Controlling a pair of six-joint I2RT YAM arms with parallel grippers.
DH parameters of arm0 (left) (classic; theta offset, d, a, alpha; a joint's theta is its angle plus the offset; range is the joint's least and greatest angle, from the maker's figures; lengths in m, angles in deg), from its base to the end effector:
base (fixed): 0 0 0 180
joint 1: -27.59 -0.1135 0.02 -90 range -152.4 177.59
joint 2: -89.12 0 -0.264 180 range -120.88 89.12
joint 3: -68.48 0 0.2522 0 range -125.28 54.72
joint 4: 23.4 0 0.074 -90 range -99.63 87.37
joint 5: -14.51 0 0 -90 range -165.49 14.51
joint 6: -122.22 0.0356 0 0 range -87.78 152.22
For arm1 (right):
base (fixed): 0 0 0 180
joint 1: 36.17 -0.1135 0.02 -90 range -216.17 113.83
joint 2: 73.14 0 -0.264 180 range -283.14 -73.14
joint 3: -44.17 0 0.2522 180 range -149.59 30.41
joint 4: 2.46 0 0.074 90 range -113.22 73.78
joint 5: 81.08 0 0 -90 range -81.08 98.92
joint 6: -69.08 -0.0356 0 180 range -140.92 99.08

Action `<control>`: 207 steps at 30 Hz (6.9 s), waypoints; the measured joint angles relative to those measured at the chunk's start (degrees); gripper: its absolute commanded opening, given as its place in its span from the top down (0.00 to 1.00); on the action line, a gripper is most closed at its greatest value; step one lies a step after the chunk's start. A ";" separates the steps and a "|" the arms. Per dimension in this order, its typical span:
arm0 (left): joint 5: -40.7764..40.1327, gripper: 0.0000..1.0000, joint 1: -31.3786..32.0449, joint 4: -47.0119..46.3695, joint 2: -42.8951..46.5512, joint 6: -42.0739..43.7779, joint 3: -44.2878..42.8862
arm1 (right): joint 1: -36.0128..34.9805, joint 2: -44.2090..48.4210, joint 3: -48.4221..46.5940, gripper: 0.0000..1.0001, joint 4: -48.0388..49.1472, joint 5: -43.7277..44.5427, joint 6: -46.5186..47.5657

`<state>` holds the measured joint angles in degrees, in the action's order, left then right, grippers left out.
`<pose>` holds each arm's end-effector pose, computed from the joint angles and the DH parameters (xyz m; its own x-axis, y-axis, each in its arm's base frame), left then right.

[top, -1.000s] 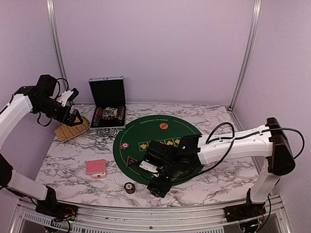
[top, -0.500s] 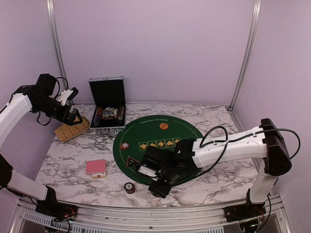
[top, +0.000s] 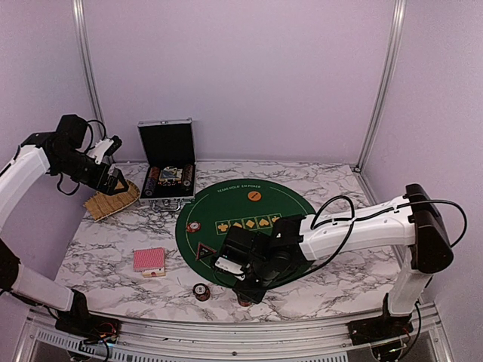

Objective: Distribute texas hold em gaming equipment

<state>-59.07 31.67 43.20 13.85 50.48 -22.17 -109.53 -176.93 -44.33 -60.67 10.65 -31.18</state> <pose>0.2624 -0.0288 0.3514 -0.6617 0.3485 -0.6638 0.4762 0.8793 -0.0130 0.1034 0.3421 0.1983 -0.4403 -0.8515 -0.2846 -0.8911 0.4534 0.0221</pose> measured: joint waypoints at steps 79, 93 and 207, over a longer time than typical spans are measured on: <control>1.51 0.01 0.07 0.09 -0.02 0.24 0.00 | 40.09 -23.82 -35.12 0.28 6.73 12.85 3.65; 1.05 0.01 0.13 0.20 0.00 0.24 0.00 | 10.73 2.62 -7.82 0.04 5.07 9.97 0.98; -0.44 0.01 0.92 0.42 0.00 0.07 -1.14 | 32.48 7.32 17.44 1.00 6.82 10.40 -5.62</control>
<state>-59.50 32.59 43.62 13.85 50.55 -23.30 -77.05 -169.61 -26.89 -53.85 21.06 -36.80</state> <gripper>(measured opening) 0.990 0.393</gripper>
